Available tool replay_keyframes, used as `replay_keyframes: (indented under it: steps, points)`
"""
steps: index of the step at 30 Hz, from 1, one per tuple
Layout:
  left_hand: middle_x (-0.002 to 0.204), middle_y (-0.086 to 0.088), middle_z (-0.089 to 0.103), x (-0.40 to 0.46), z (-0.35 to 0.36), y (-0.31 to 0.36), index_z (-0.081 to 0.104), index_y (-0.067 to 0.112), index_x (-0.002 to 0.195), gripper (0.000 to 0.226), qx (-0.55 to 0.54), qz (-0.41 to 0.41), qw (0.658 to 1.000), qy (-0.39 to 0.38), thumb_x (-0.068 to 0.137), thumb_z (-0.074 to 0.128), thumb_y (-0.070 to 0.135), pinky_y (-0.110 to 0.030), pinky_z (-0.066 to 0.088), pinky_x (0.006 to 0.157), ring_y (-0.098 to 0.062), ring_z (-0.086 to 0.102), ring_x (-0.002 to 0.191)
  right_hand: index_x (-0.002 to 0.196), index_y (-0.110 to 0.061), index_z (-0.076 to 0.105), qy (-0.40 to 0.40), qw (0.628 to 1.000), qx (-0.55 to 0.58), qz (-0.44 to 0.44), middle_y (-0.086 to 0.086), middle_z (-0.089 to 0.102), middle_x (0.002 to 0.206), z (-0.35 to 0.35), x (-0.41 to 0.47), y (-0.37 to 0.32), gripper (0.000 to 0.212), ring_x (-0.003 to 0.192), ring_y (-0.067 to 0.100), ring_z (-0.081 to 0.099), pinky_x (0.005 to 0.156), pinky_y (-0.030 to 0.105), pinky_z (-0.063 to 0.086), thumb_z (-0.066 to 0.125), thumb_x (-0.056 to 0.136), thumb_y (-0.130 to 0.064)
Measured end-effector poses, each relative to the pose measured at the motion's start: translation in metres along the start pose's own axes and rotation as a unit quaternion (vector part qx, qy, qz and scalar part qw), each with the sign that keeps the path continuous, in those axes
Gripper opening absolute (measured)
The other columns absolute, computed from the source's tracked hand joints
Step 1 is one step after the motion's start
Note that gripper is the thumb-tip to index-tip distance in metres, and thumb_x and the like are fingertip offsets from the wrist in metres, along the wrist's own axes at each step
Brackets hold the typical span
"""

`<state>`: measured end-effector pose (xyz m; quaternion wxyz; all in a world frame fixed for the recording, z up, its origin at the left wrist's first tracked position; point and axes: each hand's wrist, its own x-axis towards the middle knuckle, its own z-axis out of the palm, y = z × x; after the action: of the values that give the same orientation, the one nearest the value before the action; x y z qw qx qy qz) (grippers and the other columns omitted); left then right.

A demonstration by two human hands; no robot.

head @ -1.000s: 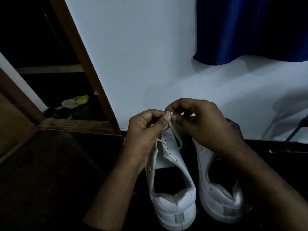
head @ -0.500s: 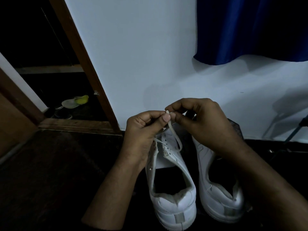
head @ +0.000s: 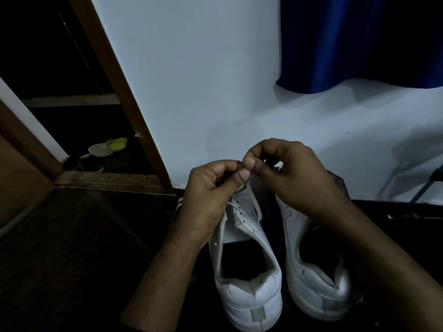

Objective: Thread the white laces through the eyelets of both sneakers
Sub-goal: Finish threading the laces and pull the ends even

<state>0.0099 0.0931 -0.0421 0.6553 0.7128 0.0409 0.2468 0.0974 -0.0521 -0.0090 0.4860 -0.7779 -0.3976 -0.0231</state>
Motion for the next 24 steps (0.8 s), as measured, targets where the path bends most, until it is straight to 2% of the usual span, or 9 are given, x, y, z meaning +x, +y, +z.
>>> replay_keyframes:
  steps: [2,4,6,7,9,13,17,21,24]
  points:
    - [0.096,-0.016,0.077,0.000,0.000,-0.001,0.078,0.007,0.100,0.010,0.006,-0.003,1.000,0.001,0.094,0.070,0.010,-0.028,0.058,0.083,-0.015,0.071,0.087,0.085,-0.028,0.068,0.005,1.000,-0.021,0.002,-0.011,0.068,0.079,0.002,0.000,0.000,0.011,0.078,0.008,0.064,0.071,0.026,0.050,0.064,0.095,-0.031]
    - [0.097,-0.018,0.077,0.001,0.000,-0.004,0.079,0.011,0.100,0.014,0.027,-0.003,1.000,-0.006,0.096,0.070,0.022,-0.044,0.059,0.090,-0.027,0.073,0.092,0.085,-0.028,0.068,0.012,1.000,-0.026,0.008,-0.012,0.068,0.078,0.003,0.000,-0.002,0.011,0.080,0.005,0.064,0.069,0.018,0.047,0.064,0.096,-0.028]
    - [0.095,-0.021,0.075,0.002,-0.001,-0.008,0.080,0.018,0.100,0.023,0.069,0.015,0.997,-0.021,0.096,0.069,0.037,-0.062,0.055,0.089,-0.043,0.070,0.096,0.086,-0.028,0.068,0.020,0.999,-0.026,0.013,-0.011,0.068,0.079,0.002,-0.001,-0.002,0.011,0.080,0.005,0.064,0.072,0.020,0.049,0.063,0.096,-0.028]
    - [0.094,-0.022,0.074,0.003,-0.001,-0.009,0.080,0.018,0.101,0.027,0.084,0.023,0.996,-0.026,0.095,0.067,0.042,-0.065,0.054,0.086,-0.048,0.068,0.095,0.087,-0.028,0.067,0.022,0.999,-0.028,0.012,-0.010,0.068,0.079,0.003,-0.001,-0.003,0.011,0.081,0.006,0.064,0.073,0.023,0.050,0.063,0.097,-0.028]
    - [0.092,-0.021,0.074,0.003,-0.001,-0.008,0.080,0.016,0.100,0.029,0.098,0.032,0.994,-0.026,0.096,0.065,0.041,-0.065,0.053,0.083,-0.047,0.068,0.093,0.087,-0.028,0.066,0.030,0.999,-0.027,0.008,-0.008,0.067,0.081,0.003,-0.001,-0.003,0.011,0.083,0.007,0.064,0.075,0.027,0.052,0.061,0.097,-0.027]
    - [0.098,-0.006,0.079,0.000,0.000,0.000,0.079,0.012,0.104,0.024,0.088,0.032,0.995,-0.019,0.102,0.063,0.030,-0.059,0.056,0.092,-0.025,0.075,0.100,0.093,-0.027,0.069,-0.014,0.998,0.054,0.026,-0.008,0.069,0.092,0.004,-0.002,-0.004,0.011,0.092,0.008,0.067,0.082,0.034,0.058,0.062,0.098,-0.033]
    - [0.093,-0.006,0.078,0.000,-0.001,-0.003,0.080,0.013,0.099,0.023,0.104,0.036,0.994,-0.005,0.101,0.065,0.032,-0.059,0.056,0.089,-0.024,0.074,0.095,0.090,-0.024,0.076,-0.017,0.996,0.082,0.020,-0.008,0.071,0.096,0.002,-0.001,-0.004,0.009,0.089,0.009,0.070,0.079,0.038,0.060,0.069,0.095,-0.027]
    - [0.093,-0.004,0.078,0.002,-0.001,-0.005,0.078,0.017,0.096,0.025,0.116,0.035,0.992,-0.023,0.098,0.064,0.037,-0.059,0.056,0.087,-0.026,0.074,0.094,0.085,-0.016,0.077,0.010,0.991,0.133,0.019,-0.003,0.072,0.089,-0.003,-0.002,-0.007,0.012,0.074,0.015,0.071,0.066,0.033,0.059,0.070,0.094,-0.021]
    - [0.093,-0.009,0.076,0.001,0.002,-0.003,0.076,0.015,0.099,0.025,0.114,0.026,0.992,-0.044,0.100,0.061,0.035,-0.058,0.055,0.087,-0.029,0.072,0.093,0.090,-0.014,0.077,0.055,0.975,0.214,0.028,-0.002,0.075,0.089,-0.006,-0.002,-0.011,0.013,0.083,0.013,0.071,0.071,0.024,0.056,0.068,0.094,-0.022]
